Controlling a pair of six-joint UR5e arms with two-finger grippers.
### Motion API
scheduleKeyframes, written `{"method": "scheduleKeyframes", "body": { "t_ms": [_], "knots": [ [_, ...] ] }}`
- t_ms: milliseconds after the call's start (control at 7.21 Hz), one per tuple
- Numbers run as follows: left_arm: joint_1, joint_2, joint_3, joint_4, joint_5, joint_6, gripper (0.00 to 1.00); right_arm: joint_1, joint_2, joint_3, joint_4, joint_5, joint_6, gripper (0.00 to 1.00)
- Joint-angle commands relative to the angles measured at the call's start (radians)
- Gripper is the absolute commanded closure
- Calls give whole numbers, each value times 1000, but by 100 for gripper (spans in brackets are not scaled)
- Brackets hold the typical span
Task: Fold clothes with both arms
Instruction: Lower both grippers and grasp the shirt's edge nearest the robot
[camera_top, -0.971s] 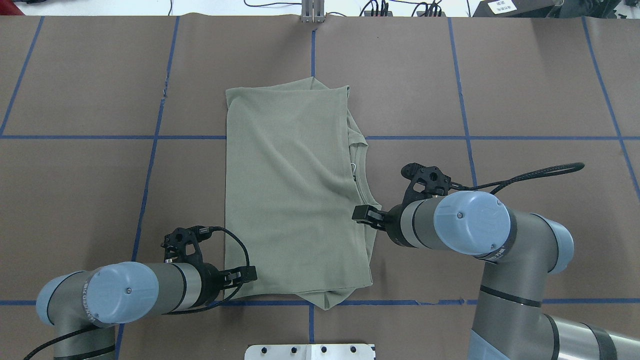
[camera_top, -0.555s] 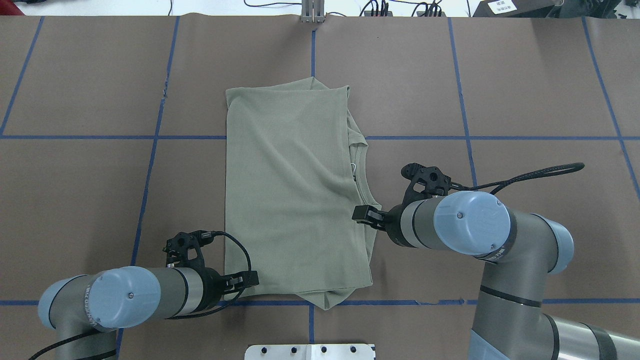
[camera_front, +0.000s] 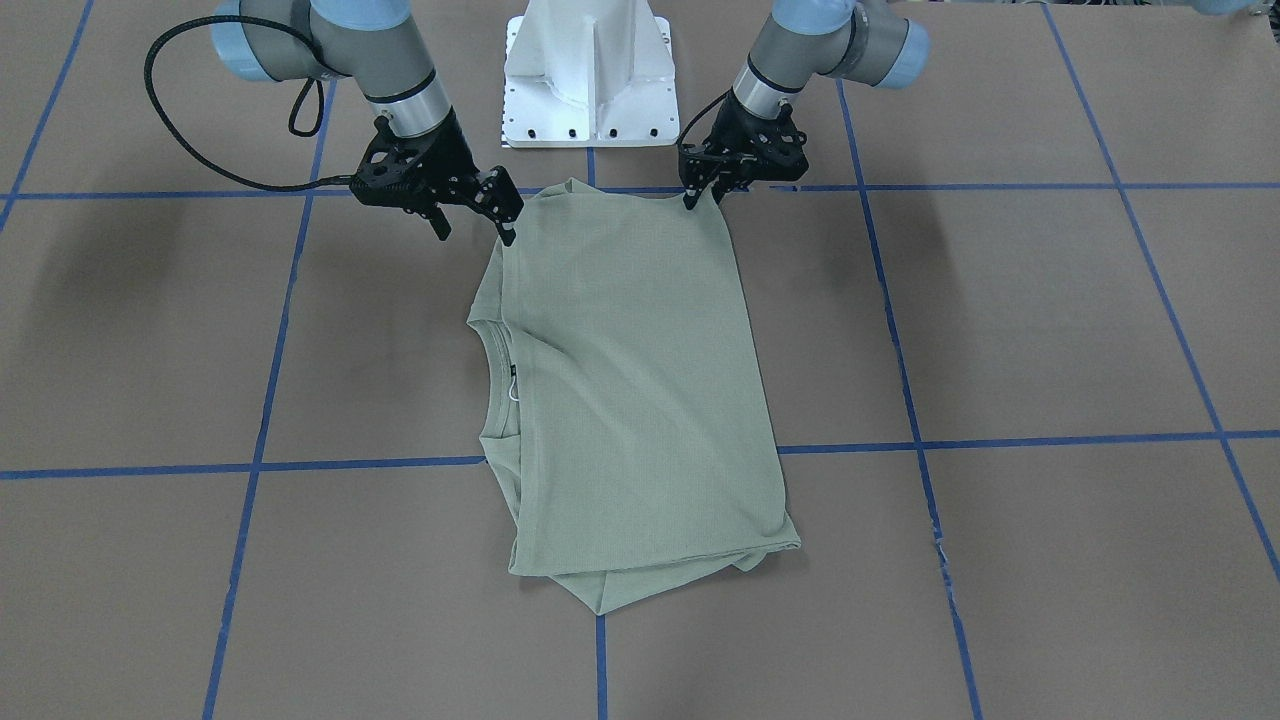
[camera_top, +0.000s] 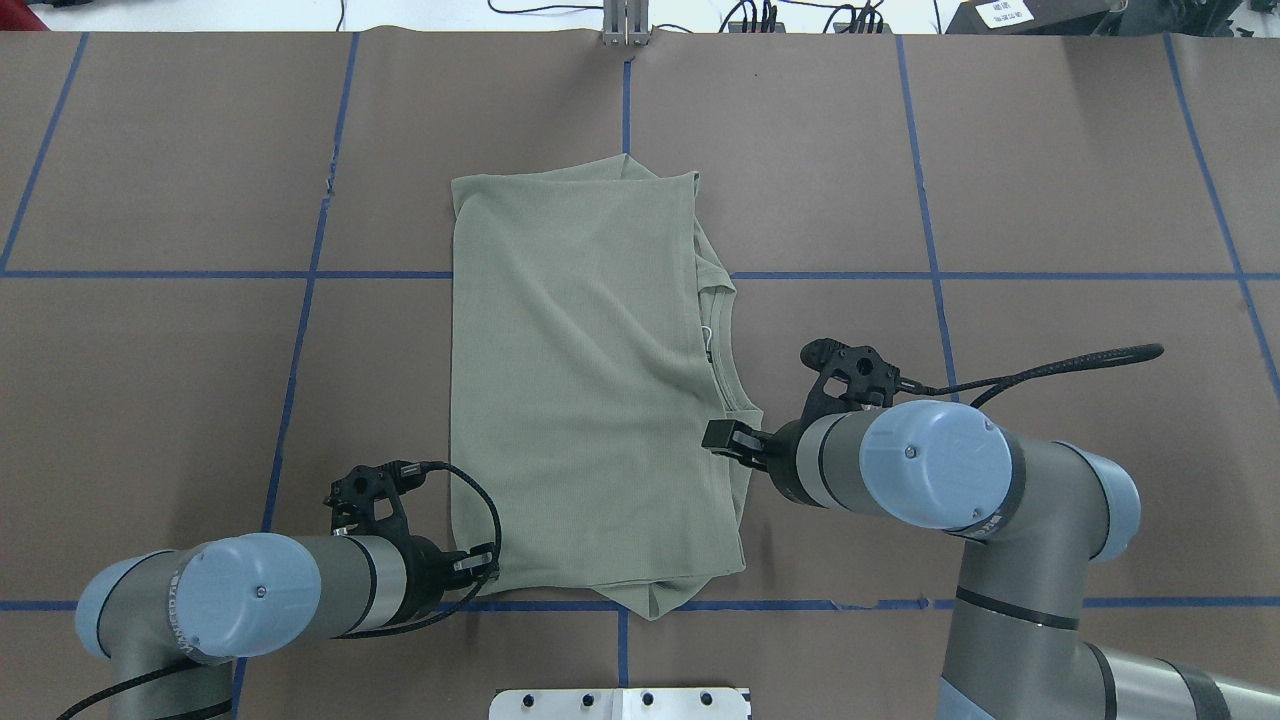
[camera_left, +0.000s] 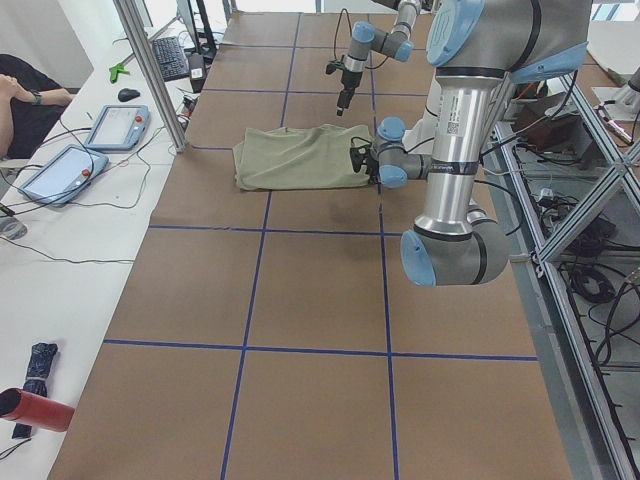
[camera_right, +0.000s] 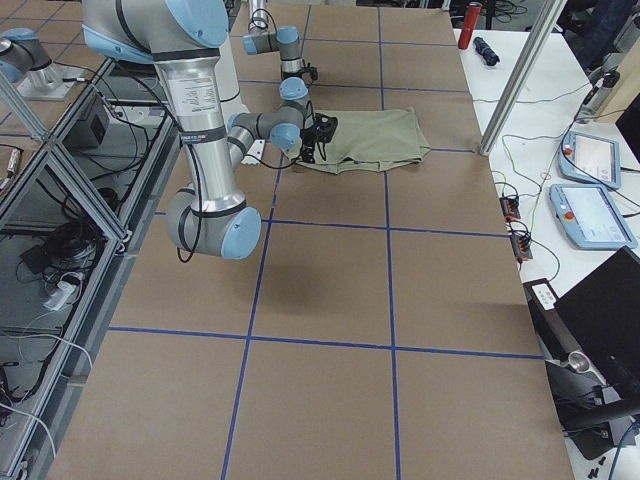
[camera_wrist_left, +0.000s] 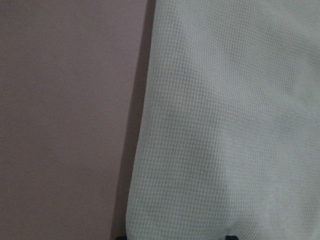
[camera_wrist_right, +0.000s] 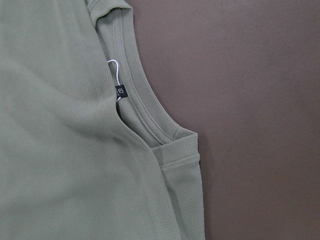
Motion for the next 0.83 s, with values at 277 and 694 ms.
{"method": "scheduleKeyframes", "body": {
  "t_ms": [277,694],
  "knots": [
    [0,-1,-16,0,-2,-1,100,-116,29,3,-123,-78,325,1],
    [0,2,-37,0,-5,1,100,-194,48,-29,-122,-182,353,2]
  ]
}}
